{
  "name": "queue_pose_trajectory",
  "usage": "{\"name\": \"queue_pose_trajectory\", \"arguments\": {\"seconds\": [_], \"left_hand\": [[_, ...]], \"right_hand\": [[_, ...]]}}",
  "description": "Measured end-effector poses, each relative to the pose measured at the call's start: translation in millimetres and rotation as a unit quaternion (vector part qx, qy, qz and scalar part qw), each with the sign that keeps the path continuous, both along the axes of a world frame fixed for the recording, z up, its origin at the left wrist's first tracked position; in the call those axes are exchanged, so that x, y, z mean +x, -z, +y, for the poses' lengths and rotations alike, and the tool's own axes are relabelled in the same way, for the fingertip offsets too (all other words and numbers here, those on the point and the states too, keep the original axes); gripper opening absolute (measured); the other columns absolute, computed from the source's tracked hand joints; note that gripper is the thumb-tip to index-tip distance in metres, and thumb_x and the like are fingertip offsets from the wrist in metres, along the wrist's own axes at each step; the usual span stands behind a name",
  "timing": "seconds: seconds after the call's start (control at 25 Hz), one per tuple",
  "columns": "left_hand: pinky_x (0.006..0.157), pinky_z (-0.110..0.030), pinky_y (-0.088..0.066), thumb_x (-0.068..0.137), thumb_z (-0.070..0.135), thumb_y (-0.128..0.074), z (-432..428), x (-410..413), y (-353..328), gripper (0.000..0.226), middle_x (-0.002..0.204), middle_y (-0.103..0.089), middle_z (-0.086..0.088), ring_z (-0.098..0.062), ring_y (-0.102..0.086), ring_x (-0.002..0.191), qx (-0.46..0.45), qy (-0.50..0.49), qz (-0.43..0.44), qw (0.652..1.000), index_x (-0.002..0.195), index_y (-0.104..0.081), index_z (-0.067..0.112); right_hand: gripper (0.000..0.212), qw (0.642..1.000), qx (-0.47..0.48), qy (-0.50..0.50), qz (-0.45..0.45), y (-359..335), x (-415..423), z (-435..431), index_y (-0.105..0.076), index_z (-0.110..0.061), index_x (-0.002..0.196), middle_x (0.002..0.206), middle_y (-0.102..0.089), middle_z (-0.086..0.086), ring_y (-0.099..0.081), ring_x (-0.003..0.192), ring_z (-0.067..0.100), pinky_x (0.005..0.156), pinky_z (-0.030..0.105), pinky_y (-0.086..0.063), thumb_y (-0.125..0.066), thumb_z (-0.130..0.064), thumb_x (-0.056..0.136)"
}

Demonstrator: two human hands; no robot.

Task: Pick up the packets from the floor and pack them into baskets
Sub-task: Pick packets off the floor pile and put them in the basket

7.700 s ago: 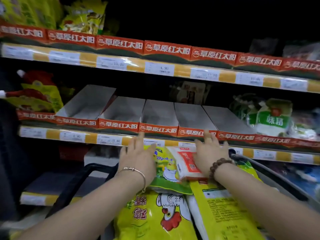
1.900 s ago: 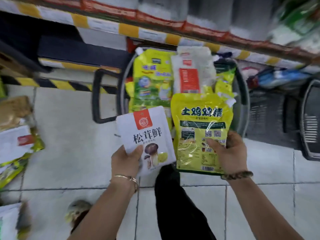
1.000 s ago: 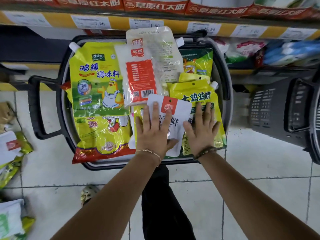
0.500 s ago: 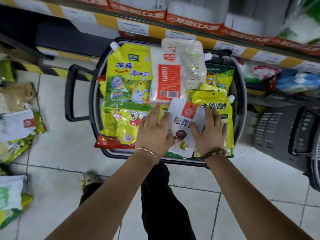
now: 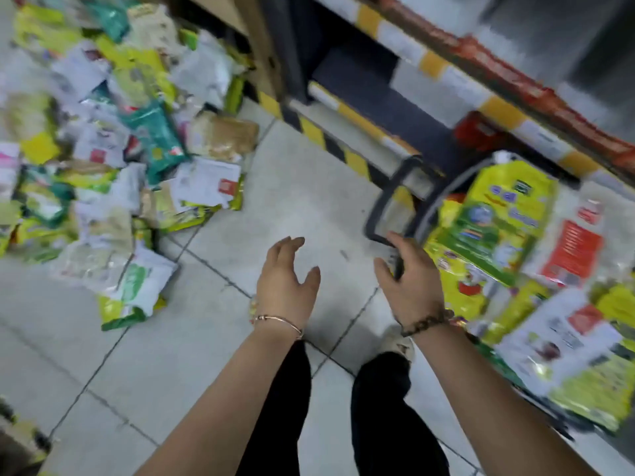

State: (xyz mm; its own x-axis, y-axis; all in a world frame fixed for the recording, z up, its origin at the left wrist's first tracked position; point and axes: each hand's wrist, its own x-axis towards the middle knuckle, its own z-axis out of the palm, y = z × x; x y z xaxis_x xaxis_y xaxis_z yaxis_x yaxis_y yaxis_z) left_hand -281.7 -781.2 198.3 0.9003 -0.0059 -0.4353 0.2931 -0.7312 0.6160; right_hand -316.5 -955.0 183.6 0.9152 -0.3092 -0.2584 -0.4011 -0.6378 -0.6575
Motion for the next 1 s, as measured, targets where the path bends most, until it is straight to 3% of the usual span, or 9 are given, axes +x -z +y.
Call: {"name": "queue_pose_trajectory", "arguments": {"seconds": [0.16, 0.24, 0.32, 0.52, 0.68, 1.0], "left_hand": [[0.093, -0.024, -0.036, 0.081, 0.007, -0.065, 106.9, 34.2, 1.5, 0.045, 0.127, -0.052, -0.008, -0.025, -0.052, 0.116, 0.011, -0.079, 0.025, 0.996, 0.124, -0.055, 0.010], [0.090, -0.022, -0.034, 0.083, 0.009, -0.064, 151.1, 48.6, 8.2, 0.042, 0.127, -0.051, -0.006, -0.023, -0.051, 0.116, 0.018, -0.115, 0.050, 0.992, 0.124, -0.055, 0.013], [0.091, -0.022, -0.035, 0.085, 0.012, -0.063, 181.2, 62.6, 16.9, 0.042, 0.129, -0.050, -0.004, -0.020, -0.050, 0.118, 0.012, -0.145, 0.071, 0.987, 0.125, -0.054, 0.016], [0.094, -0.032, -0.043, 0.086, 0.018, -0.061, 227.4, 111.4, 51.5, 0.042, 0.131, -0.048, -0.001, -0.020, -0.052, 0.118, 0.010, -0.202, 0.115, 0.972, 0.127, -0.051, 0.020], [0.096, -0.032, -0.042, 0.087, 0.019, -0.061, 248.3, 158.2, 81.2, 0.043, 0.133, -0.048, -0.001, -0.020, -0.050, 0.119, 0.028, -0.201, 0.146, 0.968, 0.129, -0.051, 0.020], [0.090, -0.029, -0.044, 0.086, 0.014, -0.060, 283.3, 239.6, 187.0, 0.039, 0.129, -0.052, 0.001, -0.019, -0.054, 0.114, 0.026, -0.192, 0.168, 0.967, 0.125, -0.054, 0.020]], "right_hand": [[0.032, 0.997, 0.055, -0.032, 0.042, -1.9, 69.9, 102.5, -0.060, -0.003, 0.117, 0.114, -0.065, 0.011, -0.062, 0.102, 0.026, 0.090, 0.034, -0.047, -0.063, -0.007, 0.085], [0.033, 0.992, 0.065, -0.075, 0.073, -0.3, 102.2, 144.2, -0.058, -0.006, 0.121, 0.117, -0.063, 0.006, -0.060, 0.104, 0.022, 0.088, 0.039, -0.049, -0.061, -0.009, 0.088], [0.033, 0.989, 0.063, -0.100, 0.091, 7.1, 131.3, 171.5, -0.057, -0.008, 0.122, 0.119, -0.062, 0.004, -0.059, 0.106, 0.019, 0.087, 0.034, -0.048, -0.060, -0.010, 0.089], [0.034, 0.983, 0.058, -0.116, 0.129, 38.9, 203.5, 216.5, -0.057, -0.012, 0.122, 0.119, -0.062, 0.001, -0.058, 0.105, 0.016, 0.085, 0.026, -0.044, -0.060, -0.012, 0.088], [0.036, 0.974, 0.066, -0.109, 0.188, 77.6, 263.3, 240.7, -0.056, -0.011, 0.123, 0.122, -0.061, 0.003, -0.057, 0.108, 0.018, 0.090, 0.031, -0.046, -0.061, -0.015, 0.087], [0.037, 0.925, 0.062, -0.105, 0.361, 213.9, 347.0, 281.3, -0.052, -0.012, 0.125, 0.119, -0.061, 0.008, -0.057, 0.107, 0.023, 0.084, 0.027, -0.044, -0.058, -0.015, 0.089]]}}
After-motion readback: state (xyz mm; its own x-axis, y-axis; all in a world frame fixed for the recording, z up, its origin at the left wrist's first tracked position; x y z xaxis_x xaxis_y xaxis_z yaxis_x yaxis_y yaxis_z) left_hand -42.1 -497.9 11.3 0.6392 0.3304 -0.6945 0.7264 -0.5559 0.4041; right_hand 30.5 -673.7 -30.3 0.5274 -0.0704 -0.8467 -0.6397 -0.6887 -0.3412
